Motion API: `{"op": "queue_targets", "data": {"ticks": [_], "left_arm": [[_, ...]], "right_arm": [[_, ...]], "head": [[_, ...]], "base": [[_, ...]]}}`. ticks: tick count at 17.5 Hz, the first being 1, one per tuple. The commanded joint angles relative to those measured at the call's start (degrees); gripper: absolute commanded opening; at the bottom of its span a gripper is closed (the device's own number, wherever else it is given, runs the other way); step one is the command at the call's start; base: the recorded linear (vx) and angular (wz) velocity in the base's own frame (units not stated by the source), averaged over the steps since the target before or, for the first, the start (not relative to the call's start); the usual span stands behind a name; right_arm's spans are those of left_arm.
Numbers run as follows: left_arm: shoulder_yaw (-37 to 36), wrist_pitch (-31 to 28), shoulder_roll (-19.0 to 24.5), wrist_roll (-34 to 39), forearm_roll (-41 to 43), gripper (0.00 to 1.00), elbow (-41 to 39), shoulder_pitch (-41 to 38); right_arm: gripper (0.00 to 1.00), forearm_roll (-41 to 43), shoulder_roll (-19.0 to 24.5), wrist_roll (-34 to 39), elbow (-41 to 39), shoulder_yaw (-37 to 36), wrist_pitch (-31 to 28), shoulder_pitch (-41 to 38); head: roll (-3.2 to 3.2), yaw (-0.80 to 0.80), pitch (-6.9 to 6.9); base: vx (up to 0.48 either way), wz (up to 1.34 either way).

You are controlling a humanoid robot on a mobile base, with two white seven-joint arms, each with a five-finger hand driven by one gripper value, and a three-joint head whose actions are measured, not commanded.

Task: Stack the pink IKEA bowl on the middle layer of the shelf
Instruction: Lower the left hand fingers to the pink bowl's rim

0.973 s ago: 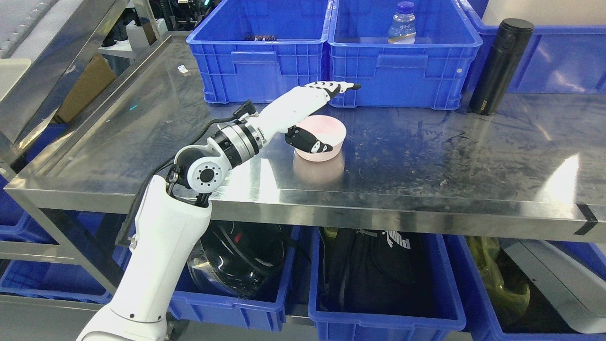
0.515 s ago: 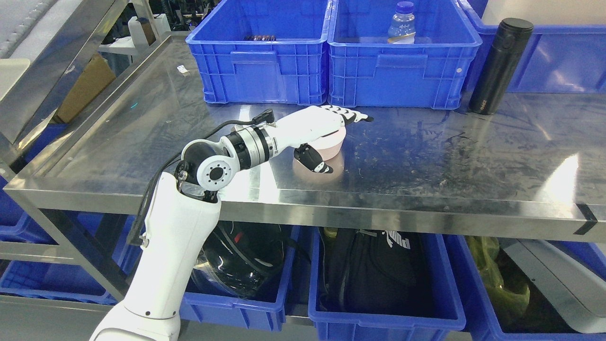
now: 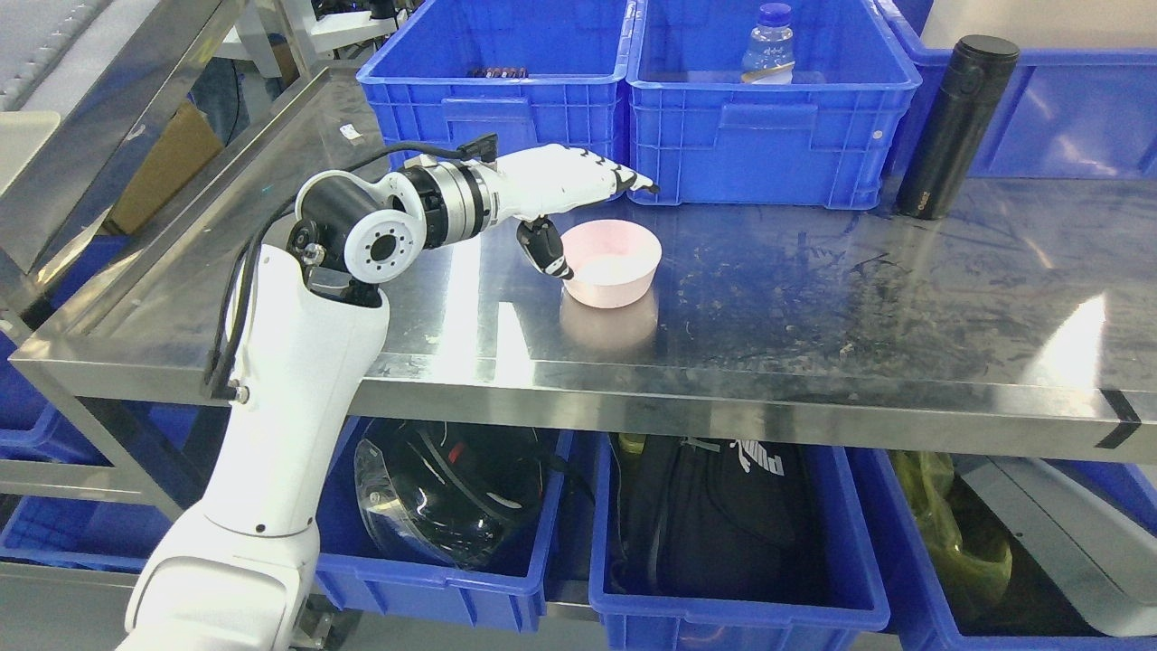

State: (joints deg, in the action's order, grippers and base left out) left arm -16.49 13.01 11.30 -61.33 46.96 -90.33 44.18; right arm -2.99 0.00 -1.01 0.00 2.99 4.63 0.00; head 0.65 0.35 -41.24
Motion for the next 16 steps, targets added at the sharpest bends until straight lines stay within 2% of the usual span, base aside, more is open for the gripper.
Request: {"op": "queue_targets", "data": {"ticks": [1, 6, 8, 16], "left_arm": [[-5.6, 0.3, 5.9, -2.9, 2.2, 0.96, 5.9, 2.2], [-6.2, 1.7, -2.4, -2.9, 5.4, 0.83, 12.8, 2.3], [-5.9, 3.7, -5.7, -2.9, 5.6, 0.71, 15.9, 2.2], [-5.4, 4.4, -7.3, -1.0, 7.3, 0.67, 19.7, 2.8]], "right_arm": [[1.00, 0.0, -1.0, 0.0, -1.0, 0.0, 0.0, -0.3], [1.00, 0.0, -1.0, 0.0, -1.0, 0.0, 0.0, -0.3], [1.00, 0.0, -1.0, 0.0, -1.0, 0.0, 0.0, -0.2], [1.00, 0.0, -1.0, 0.0, -1.0, 0.0, 0.0, -0.2]], "head": [[0.00, 0.00, 0.00], [0.00, 0.00, 0.00], [0.00, 0.00, 0.00], [0.00, 0.00, 0.00]], "base": [[-0.001, -0.01], [-0.001, 0.02], [-0.002, 0.01], [0.000, 0.00]]}}
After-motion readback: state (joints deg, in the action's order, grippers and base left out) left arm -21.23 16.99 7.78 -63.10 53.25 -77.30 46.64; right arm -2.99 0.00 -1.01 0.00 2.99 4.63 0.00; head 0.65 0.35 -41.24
